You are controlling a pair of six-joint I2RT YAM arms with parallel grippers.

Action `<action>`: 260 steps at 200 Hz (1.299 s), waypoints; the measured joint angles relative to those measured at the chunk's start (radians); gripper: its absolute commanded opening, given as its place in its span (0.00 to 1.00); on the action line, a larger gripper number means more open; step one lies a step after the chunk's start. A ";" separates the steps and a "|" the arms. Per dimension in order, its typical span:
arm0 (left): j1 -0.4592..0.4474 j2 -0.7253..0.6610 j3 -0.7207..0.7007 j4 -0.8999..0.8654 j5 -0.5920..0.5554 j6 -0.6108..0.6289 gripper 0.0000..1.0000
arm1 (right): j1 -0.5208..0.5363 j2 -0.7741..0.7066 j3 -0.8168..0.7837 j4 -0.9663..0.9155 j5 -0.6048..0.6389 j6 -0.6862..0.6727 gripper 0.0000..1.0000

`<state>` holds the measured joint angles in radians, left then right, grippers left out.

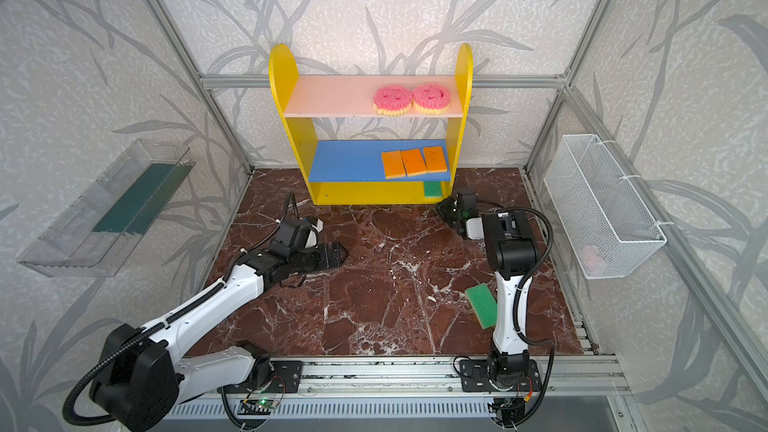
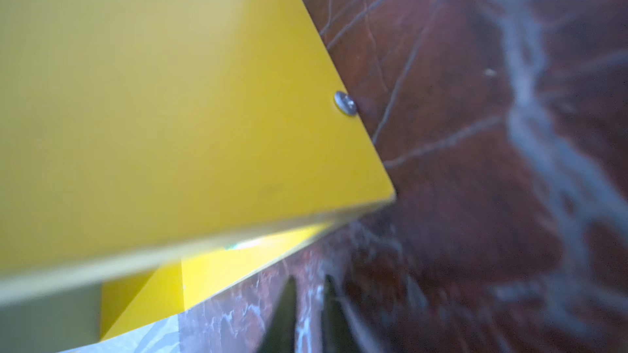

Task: Arrange cleaning sponges on a shelf
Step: Move the cleaning sponge to the shelf, then move the cleaning sponge to the center of the table.

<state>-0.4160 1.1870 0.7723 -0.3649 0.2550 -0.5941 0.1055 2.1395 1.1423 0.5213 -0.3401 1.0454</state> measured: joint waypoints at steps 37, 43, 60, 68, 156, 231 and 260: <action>-0.003 0.001 0.025 0.000 -0.004 0.000 0.99 | 0.000 -0.179 -0.085 -0.073 0.008 -0.084 0.58; -0.006 0.002 0.025 0.000 -0.006 0.000 0.98 | 0.000 -0.212 -0.098 -0.092 0.009 -0.099 0.61; -0.020 0.007 0.025 0.003 -0.018 -0.002 0.98 | 0.000 -0.318 -0.142 -0.158 0.010 -0.148 0.67; -0.032 0.009 0.025 0.007 -0.022 -0.005 0.98 | 0.000 -0.373 -0.164 -0.197 0.015 -0.175 0.70; -0.227 0.010 -0.150 0.177 -0.087 -0.084 0.97 | 0.001 -0.952 -0.398 -0.740 0.135 -0.435 0.91; -0.274 -0.021 -0.272 0.274 -0.107 -0.114 0.97 | 0.011 -1.355 -0.686 -1.041 0.242 -0.378 0.89; -0.279 -0.021 -0.305 0.308 -0.107 -0.125 0.97 | 0.027 -1.401 -0.754 -1.081 0.266 -0.338 0.88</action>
<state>-0.6949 1.1664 0.4671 -0.0566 0.1478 -0.7189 0.1322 0.7387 0.3885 -0.5598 -0.0746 0.7074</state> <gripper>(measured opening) 0.969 0.887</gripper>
